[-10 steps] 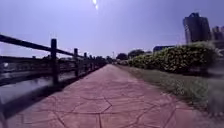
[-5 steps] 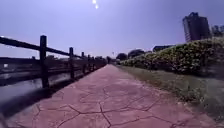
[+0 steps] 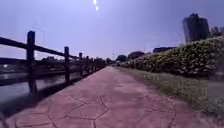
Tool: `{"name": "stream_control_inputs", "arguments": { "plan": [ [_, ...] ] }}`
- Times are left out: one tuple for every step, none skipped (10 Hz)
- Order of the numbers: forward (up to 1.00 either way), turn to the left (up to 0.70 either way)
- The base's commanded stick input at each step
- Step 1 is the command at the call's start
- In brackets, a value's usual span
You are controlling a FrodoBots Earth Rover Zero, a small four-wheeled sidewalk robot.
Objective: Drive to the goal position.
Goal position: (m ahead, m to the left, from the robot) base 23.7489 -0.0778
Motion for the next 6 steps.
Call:
{"name": "stream_control_inputs", "arguments": {
  "plan": [
    [1.00,0.01],
    [1.00,0.01],
    [1.00,0.01],
    [1.00,0.01],
    [1.00,0.01],
    [1.00,0.01]
  ]
}}
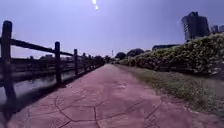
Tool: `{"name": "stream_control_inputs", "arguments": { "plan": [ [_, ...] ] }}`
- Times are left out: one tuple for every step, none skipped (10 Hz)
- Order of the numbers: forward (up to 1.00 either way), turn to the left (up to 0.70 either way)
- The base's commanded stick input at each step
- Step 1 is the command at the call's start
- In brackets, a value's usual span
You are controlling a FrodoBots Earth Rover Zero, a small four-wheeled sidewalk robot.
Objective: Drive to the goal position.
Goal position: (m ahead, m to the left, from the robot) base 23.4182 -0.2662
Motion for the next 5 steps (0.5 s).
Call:
{"name": "stream_control_inputs", "arguments": {
  "plan": [
    [1.00,0.01],
    [1.00,0.01],
    [1.00,0.01],
    [1.00,0.29],
    [1.00,0.17]
  ]
}}
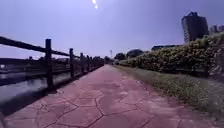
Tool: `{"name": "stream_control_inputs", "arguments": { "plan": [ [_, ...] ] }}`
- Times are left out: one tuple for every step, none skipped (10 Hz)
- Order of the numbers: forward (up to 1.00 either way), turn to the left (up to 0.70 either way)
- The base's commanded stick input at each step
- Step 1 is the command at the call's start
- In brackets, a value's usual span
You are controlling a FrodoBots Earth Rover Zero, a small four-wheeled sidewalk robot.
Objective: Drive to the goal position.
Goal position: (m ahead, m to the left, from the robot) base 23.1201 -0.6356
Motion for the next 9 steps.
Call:
{"name": "stream_control_inputs", "arguments": {
  "plan": [
    [1.00,0.02],
    [1.00,0.01],
    [1.00,0.01],
    [1.00,0.01],
    [1.00,0.01],
    [1.00,0.01],
    [1.00,0.01],
    [1.00,0.01],
    [1.00,0.01]
  ]
}}
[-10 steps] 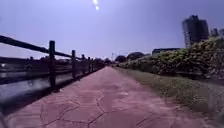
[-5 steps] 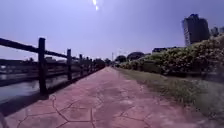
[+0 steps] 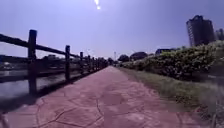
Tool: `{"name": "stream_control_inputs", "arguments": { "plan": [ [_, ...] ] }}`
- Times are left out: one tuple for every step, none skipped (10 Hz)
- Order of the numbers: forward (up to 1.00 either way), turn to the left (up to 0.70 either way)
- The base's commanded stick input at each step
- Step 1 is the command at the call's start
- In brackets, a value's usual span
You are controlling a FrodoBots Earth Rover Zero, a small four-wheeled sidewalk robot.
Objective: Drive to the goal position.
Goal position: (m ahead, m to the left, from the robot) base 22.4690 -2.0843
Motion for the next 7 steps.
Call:
{"name": "stream_control_inputs", "arguments": {
  "plan": [
    [1.00,0.01],
    [1.00,0.01],
    [1.00,0.01],
    [1.00,0.01],
    [1.00,0.01],
    [1.00,0.01],
    [1.00,0.01]
  ]
}}
